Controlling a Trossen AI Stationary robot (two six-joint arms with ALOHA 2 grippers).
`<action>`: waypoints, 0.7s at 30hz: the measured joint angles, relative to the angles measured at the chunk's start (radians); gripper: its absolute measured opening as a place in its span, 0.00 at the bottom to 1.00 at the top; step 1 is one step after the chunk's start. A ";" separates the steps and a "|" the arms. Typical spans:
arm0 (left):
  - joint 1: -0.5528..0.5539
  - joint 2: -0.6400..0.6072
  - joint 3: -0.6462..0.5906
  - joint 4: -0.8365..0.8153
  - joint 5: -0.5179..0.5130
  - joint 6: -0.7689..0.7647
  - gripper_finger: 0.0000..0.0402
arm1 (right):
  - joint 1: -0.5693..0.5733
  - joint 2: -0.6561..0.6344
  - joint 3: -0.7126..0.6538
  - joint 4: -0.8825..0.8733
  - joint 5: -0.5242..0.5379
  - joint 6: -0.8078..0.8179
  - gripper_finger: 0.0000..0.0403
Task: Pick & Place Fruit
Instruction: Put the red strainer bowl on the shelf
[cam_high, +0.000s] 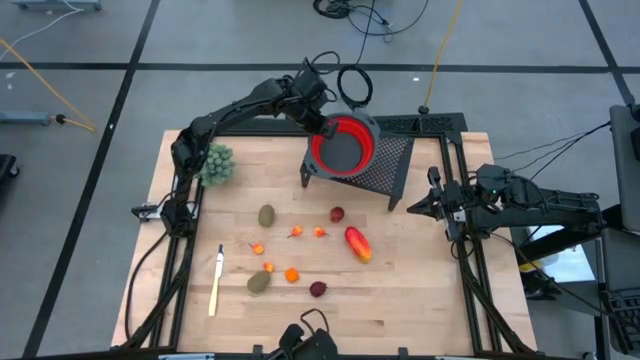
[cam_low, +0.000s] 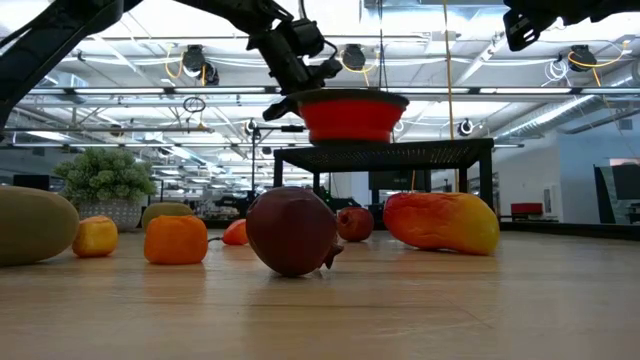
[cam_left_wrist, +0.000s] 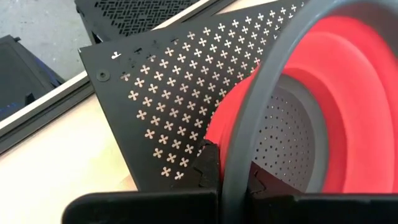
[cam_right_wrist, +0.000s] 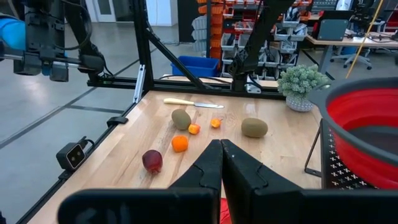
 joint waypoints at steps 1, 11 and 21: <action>0.000 0.000 0.000 0.001 0.000 0.003 0.00 | 0.000 0.000 0.000 0.000 0.000 0.000 0.00; 0.000 0.000 0.000 0.000 -0.029 0.016 0.00 | 0.000 0.000 0.000 0.000 0.000 0.001 0.00; 0.000 -0.001 0.000 0.000 -0.030 0.020 0.05 | 0.000 0.000 0.000 0.000 0.000 0.002 0.00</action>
